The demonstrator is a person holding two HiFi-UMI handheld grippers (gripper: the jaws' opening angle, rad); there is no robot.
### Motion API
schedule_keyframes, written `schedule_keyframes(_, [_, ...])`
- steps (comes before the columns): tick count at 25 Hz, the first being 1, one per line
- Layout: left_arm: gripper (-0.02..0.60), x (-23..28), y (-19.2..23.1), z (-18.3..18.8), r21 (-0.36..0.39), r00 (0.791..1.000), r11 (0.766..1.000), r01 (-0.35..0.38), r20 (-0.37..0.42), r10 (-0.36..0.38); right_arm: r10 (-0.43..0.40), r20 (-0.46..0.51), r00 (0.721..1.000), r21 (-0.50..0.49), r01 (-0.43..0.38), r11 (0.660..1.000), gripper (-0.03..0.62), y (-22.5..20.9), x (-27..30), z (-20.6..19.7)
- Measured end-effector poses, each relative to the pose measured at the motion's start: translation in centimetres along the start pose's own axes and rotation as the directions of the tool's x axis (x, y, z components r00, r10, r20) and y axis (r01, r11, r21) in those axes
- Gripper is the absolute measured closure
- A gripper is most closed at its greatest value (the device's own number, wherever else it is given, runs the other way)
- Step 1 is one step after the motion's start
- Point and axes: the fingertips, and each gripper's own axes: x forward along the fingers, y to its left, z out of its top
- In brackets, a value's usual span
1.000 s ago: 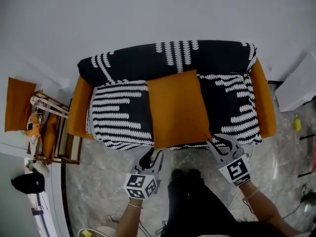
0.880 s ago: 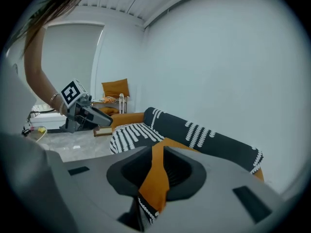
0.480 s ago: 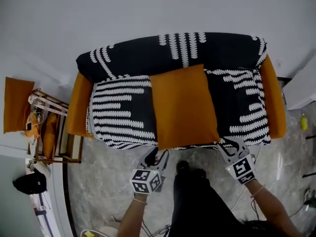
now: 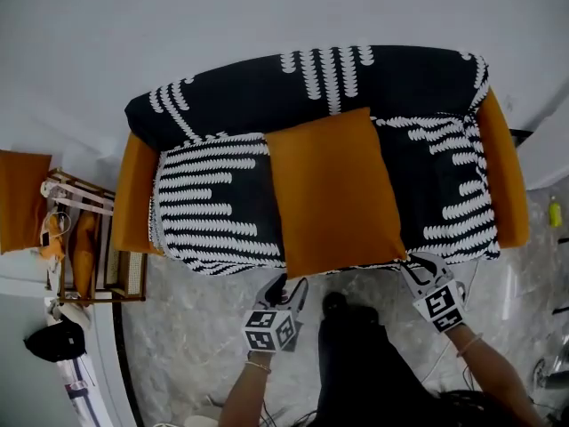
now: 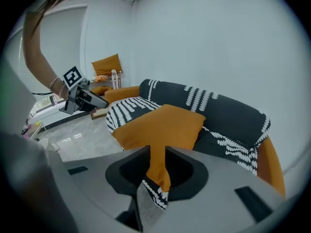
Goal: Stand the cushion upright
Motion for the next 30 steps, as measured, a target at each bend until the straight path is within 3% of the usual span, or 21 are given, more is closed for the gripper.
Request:
schedule_keyframes(12, [0.341, 5.0, 5.3, -5.1, -0.028, 0.993, 0.998, -0.048, -0.114, 0.044, -0.008, -0.105, 0.994, 0.052, 0.014, 0.999, 0.482, -0.5, 4.8, -6.5])
schedule_keyframes(18, [0.338, 7.3, 6.6, -7.6, 0.014, 0.987, 0.999, -0.046, -0.154, 0.048, -0.019, -0.156, 0.988, 0.080, 0.031, 0.996, 0.471, -0.9, 7.5, -10.1])
schedule_keyframes(30, [0.336, 10.4, 9.6, -11.8, -0.032, 0.970, 0.994, -0.102, -0.225, 0.093, -0.023, -0.247, 0.969, 0.095, 0.048, 0.994, 0.465, -2.2, 11.5, -14.7])
